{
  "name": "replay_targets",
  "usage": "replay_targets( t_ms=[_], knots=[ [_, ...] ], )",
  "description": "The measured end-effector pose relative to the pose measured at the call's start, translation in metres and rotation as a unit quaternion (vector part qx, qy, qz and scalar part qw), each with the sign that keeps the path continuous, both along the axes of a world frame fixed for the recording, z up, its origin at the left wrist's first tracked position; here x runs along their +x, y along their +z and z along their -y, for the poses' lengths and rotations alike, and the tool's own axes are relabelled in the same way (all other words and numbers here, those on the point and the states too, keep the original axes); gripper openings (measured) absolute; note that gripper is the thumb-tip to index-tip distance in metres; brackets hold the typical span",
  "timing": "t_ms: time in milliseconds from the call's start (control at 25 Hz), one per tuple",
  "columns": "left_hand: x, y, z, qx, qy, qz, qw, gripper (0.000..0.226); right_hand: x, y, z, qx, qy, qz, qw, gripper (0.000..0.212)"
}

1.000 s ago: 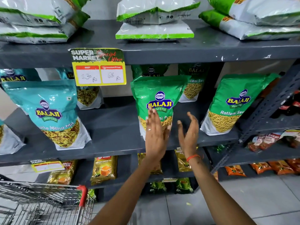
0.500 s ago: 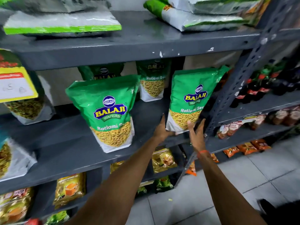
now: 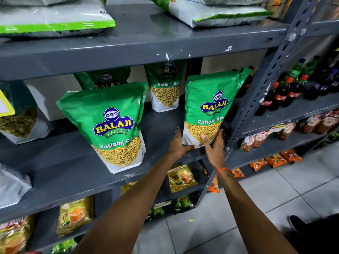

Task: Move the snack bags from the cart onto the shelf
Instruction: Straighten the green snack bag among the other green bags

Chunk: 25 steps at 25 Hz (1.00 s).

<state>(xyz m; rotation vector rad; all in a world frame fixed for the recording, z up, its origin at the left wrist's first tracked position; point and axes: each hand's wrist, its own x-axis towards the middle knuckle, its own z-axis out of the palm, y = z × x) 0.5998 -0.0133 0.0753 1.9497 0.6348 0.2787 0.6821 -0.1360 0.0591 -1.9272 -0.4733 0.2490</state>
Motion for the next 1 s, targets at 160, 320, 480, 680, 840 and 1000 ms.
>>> replay_targets(
  t_ms=[160,320,480,680,840,1000],
  knots=[
    [-0.065,0.019,0.020,0.273,0.106,0.170,0.941,0.084,-0.061,0.008,-0.014,0.051,-0.045,0.214,0.974,0.085],
    [-0.161,0.003,-0.006,0.281,0.303,0.242,0.878,0.105,-0.119,0.006,-0.064,0.040,0.211,0.153,0.964,0.095],
    [-0.218,-0.013,-0.067,0.036,0.295,0.103,0.949,0.113,-0.131,-0.001,-0.102,-0.007,0.332,-0.012,0.943,0.114],
    [-0.221,-0.024,-0.098,0.001,0.213,0.003,0.977,0.070,-0.118,-0.012,-0.112,-0.016,0.320,-0.057,0.946,0.086],
    [-0.219,-0.020,-0.091,-0.003,0.211,0.025,0.977,0.066,-0.113,-0.001,-0.111,0.017,0.323,-0.099,0.941,0.068],
    [-0.219,0.010,-0.091,-0.078,0.271,0.245,0.928,0.033,-0.112,0.026,-0.122,0.163,0.221,-0.061,0.960,0.017]
  ],
)
